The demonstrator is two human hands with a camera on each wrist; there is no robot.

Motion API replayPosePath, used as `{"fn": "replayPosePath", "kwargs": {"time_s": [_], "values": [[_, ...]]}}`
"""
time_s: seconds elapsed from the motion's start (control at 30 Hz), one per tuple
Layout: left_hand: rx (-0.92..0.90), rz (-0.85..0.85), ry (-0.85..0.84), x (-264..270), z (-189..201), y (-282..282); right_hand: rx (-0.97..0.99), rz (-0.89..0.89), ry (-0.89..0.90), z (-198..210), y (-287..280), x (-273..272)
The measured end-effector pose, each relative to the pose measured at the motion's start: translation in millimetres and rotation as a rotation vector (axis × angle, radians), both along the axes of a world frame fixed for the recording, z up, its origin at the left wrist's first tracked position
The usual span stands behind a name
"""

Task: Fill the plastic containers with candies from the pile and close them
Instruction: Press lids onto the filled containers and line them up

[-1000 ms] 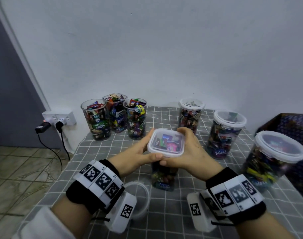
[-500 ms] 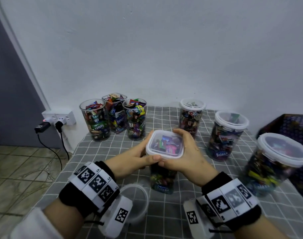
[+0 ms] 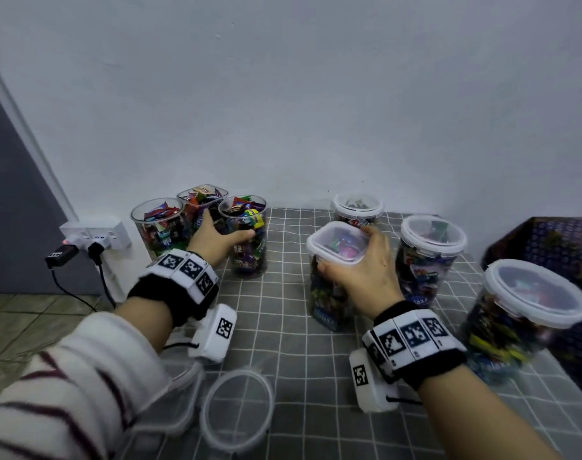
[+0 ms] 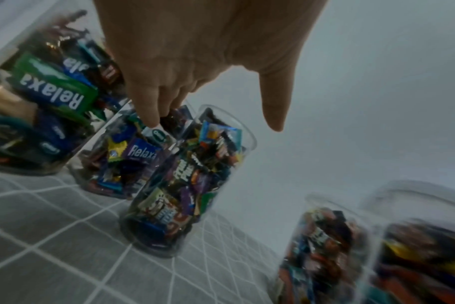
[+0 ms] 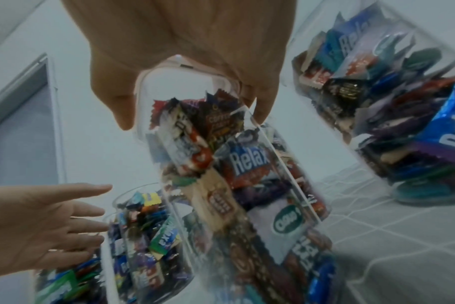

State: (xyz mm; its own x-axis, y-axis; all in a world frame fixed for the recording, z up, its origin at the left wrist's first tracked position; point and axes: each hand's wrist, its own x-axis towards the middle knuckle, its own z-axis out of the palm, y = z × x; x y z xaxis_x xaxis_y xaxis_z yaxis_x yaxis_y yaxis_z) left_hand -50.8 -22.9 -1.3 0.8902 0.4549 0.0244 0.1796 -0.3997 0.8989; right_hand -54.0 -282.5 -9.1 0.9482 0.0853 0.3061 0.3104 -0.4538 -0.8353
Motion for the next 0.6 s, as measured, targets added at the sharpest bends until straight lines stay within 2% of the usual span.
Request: {"fn": "replayPosePath", "kwargs": {"time_s": [0.1,0.23,0.33,0.4,0.47,0.53,0.6], "values": [[-0.01,0.053,0.024,22.5,-5.6,4.0,-0.054,-0.051,-0.021,-0.9,-1.2,4.8],[-0.011,0.038,0.0,33.1,-14.4,6.5,-0.142,-0.084,-0.048,-1.1,-3.0,3.6],[0.01,0.03,-0.017,35.2,-19.1,4.0,-0.338,-0.082,-0.101,3.0,-6.3,-1.7],[0.042,0.043,-0.025,36.4,-18.2,4.7,-0.404,-0.079,-0.201,6.0,-5.8,-11.1],[0.056,0.038,0.005,36.3,-15.4,6.3,-0.32,-0.095,-0.394,11.1,-1.9,-26.3],[0.066,0.017,0.025,33.6,-13.6,9.0,-0.179,-0.016,-0.508,18.9,3.6,-41.4],[0.039,-0.032,0.008,28.5,-11.5,9.6,-0.191,0.223,-0.413,26.9,13.4,-56.8]]}}
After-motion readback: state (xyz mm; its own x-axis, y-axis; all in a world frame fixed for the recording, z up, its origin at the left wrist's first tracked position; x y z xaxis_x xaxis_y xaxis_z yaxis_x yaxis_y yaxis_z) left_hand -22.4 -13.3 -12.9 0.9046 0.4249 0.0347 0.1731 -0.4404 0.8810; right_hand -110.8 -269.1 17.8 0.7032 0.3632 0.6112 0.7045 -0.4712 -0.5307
